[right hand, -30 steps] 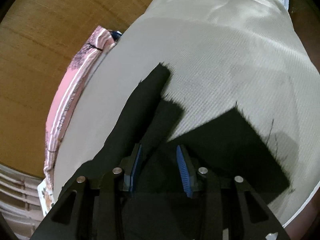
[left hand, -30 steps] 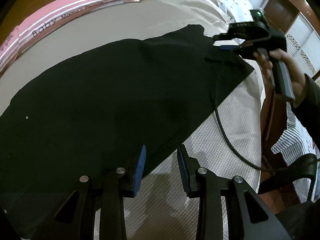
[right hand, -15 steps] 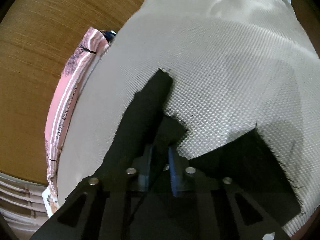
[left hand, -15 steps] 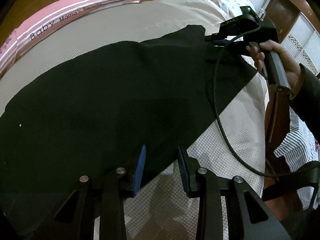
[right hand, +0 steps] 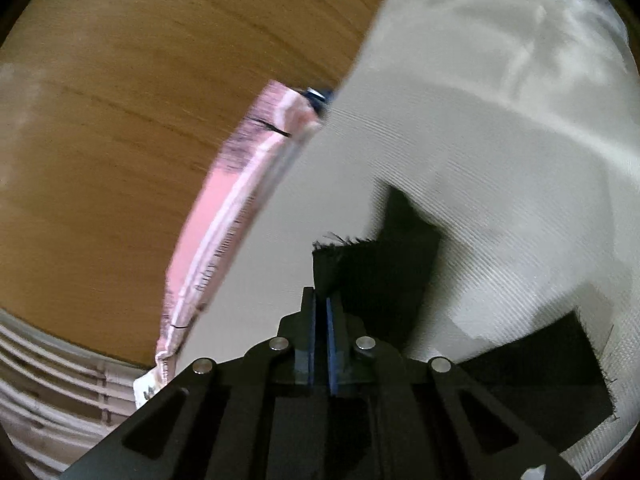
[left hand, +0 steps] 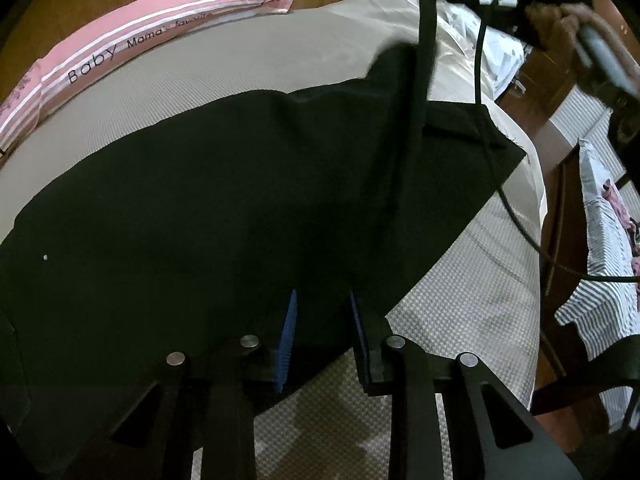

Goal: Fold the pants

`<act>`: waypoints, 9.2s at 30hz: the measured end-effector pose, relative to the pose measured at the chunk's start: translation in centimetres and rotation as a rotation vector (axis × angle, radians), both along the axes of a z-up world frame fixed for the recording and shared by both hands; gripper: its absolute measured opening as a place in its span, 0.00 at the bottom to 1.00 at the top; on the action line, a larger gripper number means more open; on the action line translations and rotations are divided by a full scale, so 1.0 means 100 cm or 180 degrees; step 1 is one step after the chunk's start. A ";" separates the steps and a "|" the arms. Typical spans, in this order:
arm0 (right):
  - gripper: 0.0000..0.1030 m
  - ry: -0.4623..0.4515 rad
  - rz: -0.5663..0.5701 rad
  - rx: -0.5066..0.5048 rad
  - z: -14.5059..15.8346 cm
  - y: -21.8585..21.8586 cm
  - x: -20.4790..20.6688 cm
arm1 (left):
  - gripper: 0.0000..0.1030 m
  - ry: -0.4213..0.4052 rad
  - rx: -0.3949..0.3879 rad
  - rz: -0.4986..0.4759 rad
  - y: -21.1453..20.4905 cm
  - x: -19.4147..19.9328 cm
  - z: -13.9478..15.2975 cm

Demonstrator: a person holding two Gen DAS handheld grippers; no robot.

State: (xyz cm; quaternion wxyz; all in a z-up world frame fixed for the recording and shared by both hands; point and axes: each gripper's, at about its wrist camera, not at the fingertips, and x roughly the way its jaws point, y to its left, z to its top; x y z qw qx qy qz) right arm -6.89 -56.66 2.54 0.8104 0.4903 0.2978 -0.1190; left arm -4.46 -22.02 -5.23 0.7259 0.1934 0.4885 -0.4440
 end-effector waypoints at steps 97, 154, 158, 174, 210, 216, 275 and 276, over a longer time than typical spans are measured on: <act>0.35 0.1103 -0.0439 -0.0051 -0.046 -0.016 -0.037 | 0.04 0.0156 -0.0083 0.0140 0.010 0.015 -0.007; 0.34 0.1497 0.1190 -0.1773 -0.016 0.135 -0.014 | 0.05 0.0483 -0.0390 0.0290 0.022 0.024 -0.010; 0.32 0.1489 0.1756 -0.2359 -0.023 0.196 -0.012 | 0.05 0.0454 -0.0355 0.0308 0.030 0.019 -0.008; 0.09 0.1701 0.2263 -0.3458 -0.077 0.266 0.016 | 0.09 0.0179 -0.0256 0.0192 0.056 -0.007 -0.002; 0.06 0.1061 0.1278 -0.2581 -0.044 0.194 0.006 | 0.27 -0.0456 0.0020 -0.0086 0.057 -0.022 -0.003; 0.06 0.0837 0.0506 -0.1968 -0.008 0.124 -0.032 | 0.31 -0.0688 0.0159 -0.0268 0.048 -0.032 -0.006; 0.24 0.1709 -0.0753 -0.1429 -0.062 0.030 -0.116 | 0.39 -0.0447 -0.0016 -0.0247 0.055 0.000 0.015; 0.24 0.1629 -0.0706 -0.1479 -0.056 0.033 -0.113 | 0.42 -0.0511 -0.0079 -0.0156 0.060 0.006 0.021</act>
